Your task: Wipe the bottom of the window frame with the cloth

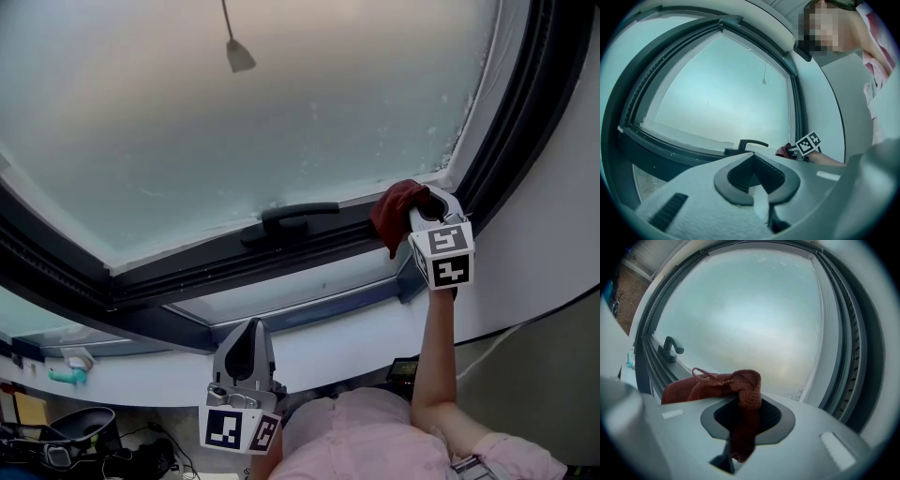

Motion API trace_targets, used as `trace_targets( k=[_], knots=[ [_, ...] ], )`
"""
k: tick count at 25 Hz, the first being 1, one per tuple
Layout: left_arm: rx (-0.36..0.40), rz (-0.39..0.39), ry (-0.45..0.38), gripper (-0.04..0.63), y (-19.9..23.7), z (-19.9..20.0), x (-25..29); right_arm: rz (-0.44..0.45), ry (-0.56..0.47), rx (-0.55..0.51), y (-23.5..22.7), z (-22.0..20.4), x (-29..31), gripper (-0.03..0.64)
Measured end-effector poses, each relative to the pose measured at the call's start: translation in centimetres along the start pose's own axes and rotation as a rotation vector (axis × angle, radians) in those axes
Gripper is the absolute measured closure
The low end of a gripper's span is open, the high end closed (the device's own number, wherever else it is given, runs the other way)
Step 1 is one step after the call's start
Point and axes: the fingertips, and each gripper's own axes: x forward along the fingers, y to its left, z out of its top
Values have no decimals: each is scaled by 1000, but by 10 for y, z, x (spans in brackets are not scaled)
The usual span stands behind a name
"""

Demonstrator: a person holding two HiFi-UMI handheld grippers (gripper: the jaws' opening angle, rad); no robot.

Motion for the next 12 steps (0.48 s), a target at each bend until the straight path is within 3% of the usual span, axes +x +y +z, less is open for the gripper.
trace_targets(
  k=[12],
  knots=[
    [-9,9,-51,597,-9,-8,9,9,-46,5,-9,-3,0,546]
  ],
)
